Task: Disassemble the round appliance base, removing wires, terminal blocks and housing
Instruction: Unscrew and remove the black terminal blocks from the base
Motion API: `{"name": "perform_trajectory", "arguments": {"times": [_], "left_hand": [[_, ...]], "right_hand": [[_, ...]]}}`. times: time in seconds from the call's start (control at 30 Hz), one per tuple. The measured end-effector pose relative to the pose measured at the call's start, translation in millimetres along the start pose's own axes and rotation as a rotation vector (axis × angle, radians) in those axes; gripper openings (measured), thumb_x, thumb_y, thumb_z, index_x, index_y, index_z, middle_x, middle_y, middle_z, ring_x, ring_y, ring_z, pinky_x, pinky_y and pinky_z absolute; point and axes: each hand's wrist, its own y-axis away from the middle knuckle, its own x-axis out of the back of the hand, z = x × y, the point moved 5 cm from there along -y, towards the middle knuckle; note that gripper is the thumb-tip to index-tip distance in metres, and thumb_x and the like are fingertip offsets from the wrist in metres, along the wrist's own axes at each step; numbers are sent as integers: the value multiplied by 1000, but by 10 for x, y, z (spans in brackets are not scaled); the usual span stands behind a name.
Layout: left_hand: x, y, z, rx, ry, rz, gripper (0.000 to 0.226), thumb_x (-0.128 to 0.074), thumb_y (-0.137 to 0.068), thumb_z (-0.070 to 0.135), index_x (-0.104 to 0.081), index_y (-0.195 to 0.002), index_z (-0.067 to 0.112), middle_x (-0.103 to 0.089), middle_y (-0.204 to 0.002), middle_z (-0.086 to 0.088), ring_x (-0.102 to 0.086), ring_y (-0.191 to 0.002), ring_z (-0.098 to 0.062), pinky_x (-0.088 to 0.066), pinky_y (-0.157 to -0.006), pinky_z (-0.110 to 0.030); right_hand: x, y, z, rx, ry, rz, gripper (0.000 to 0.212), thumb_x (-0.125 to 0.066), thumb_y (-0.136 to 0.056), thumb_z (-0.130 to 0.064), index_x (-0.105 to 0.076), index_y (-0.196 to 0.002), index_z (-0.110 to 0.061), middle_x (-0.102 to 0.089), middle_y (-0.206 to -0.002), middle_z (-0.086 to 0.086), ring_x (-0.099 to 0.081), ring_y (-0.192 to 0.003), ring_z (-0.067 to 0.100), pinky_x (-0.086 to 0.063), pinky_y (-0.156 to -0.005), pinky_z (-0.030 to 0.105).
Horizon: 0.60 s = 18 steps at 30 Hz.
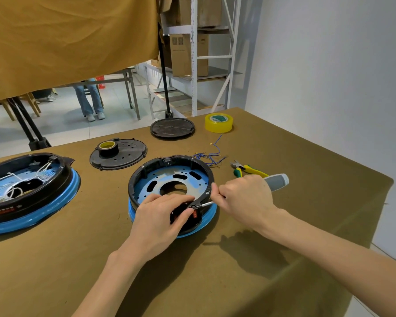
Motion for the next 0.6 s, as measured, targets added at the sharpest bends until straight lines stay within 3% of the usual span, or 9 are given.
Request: {"name": "perform_trajectory", "arguments": {"times": [0.2,0.33,0.6], "left_hand": [[-10,20,25,-3,-4,-1,43,-50,-97,57,-68,-130,36,-75,-115,20,-53,-101,15,-35,-95,-16],[-17,25,42,-13,-7,-11,42,-51,-98,55,-68,-131,35,-74,-118,19,-64,-105,6,-36,-95,-16],[-17,33,33,-29,-13,-28,41,-52,-99,55,-66,-134,38,-72,-122,21,-62,-112,7,-31,-98,-11]], "right_hand": [[-12,-16,-26,34,35,-6,56,-41,-105,-38,-61,-56,-18,-50,-45,-5,-51,-39,18,-49,-46,29],[-16,-66,-53,76,5,-12,66,-23,-107,-42,-61,-59,-18,-53,-50,-5,-54,-46,19,-51,-53,30],[42,-144,-30,156,17,-39,68,-11,-105,-42,-58,-62,-18,-55,-54,-4,-53,-50,22,-51,-58,29]]}}
